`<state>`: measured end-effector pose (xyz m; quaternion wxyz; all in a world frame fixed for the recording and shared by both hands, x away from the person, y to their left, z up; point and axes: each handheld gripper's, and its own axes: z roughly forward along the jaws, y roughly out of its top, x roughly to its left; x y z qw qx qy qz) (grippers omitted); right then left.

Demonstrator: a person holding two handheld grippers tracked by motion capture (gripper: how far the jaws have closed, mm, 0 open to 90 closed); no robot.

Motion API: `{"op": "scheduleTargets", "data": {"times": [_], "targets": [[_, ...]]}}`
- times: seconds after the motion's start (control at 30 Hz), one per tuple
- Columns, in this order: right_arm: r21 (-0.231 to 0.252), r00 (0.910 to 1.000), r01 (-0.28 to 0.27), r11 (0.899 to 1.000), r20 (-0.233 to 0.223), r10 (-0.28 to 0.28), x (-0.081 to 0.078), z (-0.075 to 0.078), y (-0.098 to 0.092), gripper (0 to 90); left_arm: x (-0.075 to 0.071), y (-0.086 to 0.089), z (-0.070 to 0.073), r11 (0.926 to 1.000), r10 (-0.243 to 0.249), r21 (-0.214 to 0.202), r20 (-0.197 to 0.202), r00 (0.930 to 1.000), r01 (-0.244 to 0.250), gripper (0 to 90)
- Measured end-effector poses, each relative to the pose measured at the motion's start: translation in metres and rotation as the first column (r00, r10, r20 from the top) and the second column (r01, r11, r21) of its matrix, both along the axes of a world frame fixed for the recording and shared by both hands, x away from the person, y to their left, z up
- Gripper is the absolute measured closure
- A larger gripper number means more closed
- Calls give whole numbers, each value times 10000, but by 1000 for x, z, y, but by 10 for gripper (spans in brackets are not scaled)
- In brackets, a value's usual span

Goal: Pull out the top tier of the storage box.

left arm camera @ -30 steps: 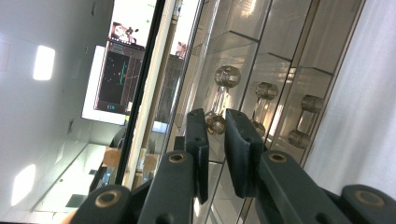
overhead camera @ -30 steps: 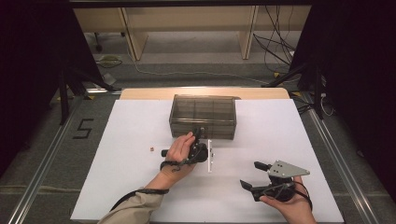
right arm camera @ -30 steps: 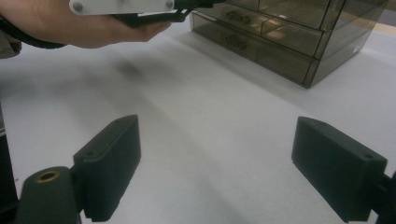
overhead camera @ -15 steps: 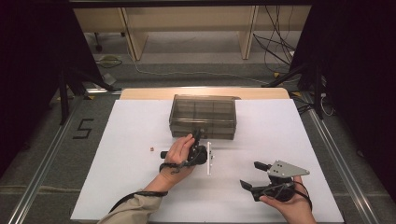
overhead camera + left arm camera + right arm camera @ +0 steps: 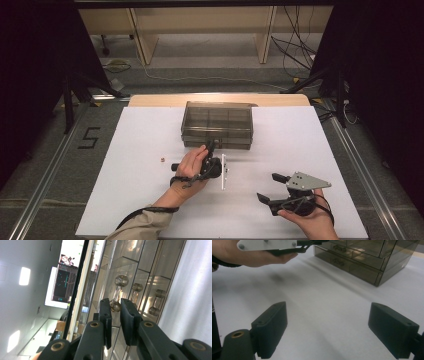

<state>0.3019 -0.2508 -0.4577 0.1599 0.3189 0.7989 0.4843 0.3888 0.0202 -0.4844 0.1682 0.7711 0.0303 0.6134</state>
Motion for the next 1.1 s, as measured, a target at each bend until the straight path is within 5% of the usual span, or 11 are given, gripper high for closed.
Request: {"op": "scheduleTargets", "data": {"times": [0.7,0.77,0.87,1.1], "targets": [[-25,10000,5,10000,9,-5,0,0,0,163,-5,2,0,9998,-122,129,39,9999,122,787],[-22,10000,7,10000,12,-7,0,0,0,163,-4,2,0,9995,-240,181,-216,9995,243,755],[-18,10000,17,10000,45,-17,0,0,-1,164,-5,4,-1,9984,-465,273,-728,9963,486,580],[-34,10000,12,10000,12,-12,0,0,0,164,-7,12,9,9951,-884,-607,-2027,9752,776,402]]}}
